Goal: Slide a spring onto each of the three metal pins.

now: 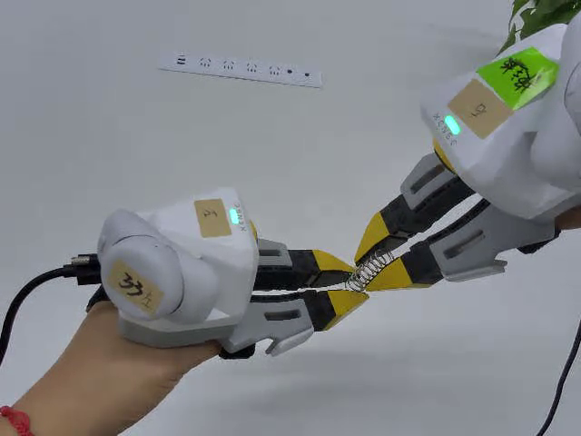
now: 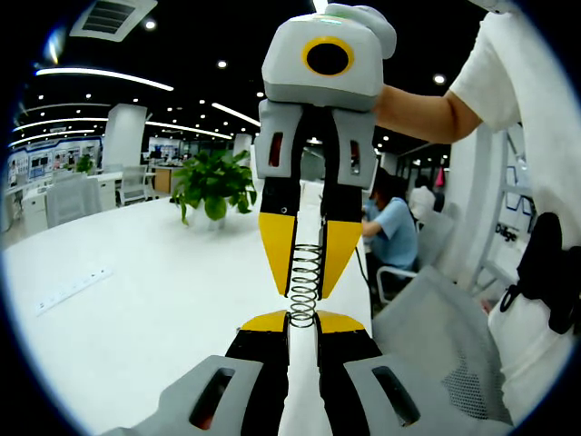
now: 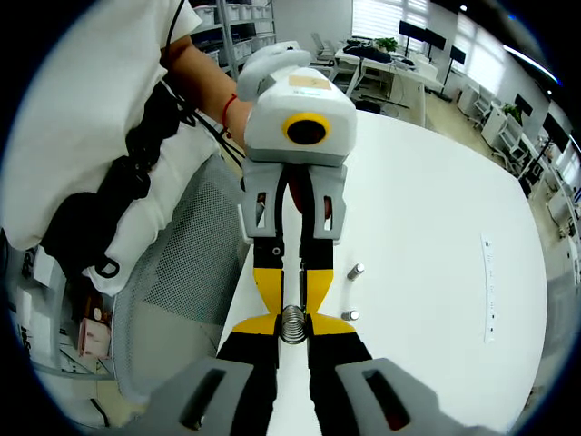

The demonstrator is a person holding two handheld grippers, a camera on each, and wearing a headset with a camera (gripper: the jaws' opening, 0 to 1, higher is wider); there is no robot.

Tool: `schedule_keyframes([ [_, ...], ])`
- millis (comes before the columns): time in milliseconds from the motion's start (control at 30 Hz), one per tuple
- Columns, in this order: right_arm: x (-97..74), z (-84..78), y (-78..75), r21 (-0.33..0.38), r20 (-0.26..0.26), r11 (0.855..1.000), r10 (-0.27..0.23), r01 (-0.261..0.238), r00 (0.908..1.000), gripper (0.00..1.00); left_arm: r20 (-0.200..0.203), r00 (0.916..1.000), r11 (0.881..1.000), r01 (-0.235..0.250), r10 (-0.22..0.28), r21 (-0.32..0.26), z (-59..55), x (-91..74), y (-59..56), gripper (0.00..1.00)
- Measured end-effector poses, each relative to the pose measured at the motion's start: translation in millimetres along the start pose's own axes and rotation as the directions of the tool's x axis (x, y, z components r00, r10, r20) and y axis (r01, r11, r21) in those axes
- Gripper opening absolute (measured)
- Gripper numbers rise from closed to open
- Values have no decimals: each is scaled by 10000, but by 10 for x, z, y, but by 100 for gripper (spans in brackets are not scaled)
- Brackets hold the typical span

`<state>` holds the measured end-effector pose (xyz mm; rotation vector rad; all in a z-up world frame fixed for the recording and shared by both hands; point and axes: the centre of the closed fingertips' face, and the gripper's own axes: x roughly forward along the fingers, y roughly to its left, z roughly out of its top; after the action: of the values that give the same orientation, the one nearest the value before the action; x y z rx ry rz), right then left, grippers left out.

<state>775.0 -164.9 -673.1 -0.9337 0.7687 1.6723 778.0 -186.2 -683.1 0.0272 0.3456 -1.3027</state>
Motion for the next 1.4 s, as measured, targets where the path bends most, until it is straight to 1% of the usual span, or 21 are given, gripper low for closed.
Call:
schedule_keyframes([
  [467,-2,-2,7,364,263,9992,-175,166,9995,12,-7,10000,9999,17,-17,-144,-11,-9,4,12],
  [633,-31,-7,0,487,364,9984,-292,274,9989,12,4,10000,9998,-76,76,-180,-10,-29,20,14],
  [767,-88,-17,-19,683,530,9968,-459,422,9975,12,-173,9996,9997,-229,229,-13,-47,-66,55,15],
  [800,-97,-25,-21,728,553,9964,-482,441,9973,12,-161,9995,9997,-261,260,-30,-48,-77,63,16],
  [867,-117,-50,-30,821,570,9953,-567,520,9968,12,-96,9995,9995,-306,305,-90,-42,-110,78,18],
  [967,-139,-90,-43,956,551,9934,-688,633,9961,12,-144,9991,9992,-394,393,-55,-56,-142,93,21],
  [1067,-142,-118,-49,1098,517,9911,-809,748,9954,12,-229,9987,9989,-465,466,47,-94,-188,111,23],
  [1133,-143,-163,-63,1182,469,9896,-880,820,9950,12,-245,9984,9987,-507,507,14,-114,-220,127,25],
  [1233,-154,-238,-97,1343,318,9862,-1021,970,9943,12,-263,9978,9981,-609,611,63,-134,-273,153,30],
  [1300,-169,-303,-127,1473,229,9837,-1078,1033,9939,12,-228,9974,9975,-684,689,195,-147,-320,178,33],
  [1400,-170,-369,-170,1612,36,9802,-1173,1152,9931,12,-292,9962,9965,-812,818,192,-177,-388,222,38],
])
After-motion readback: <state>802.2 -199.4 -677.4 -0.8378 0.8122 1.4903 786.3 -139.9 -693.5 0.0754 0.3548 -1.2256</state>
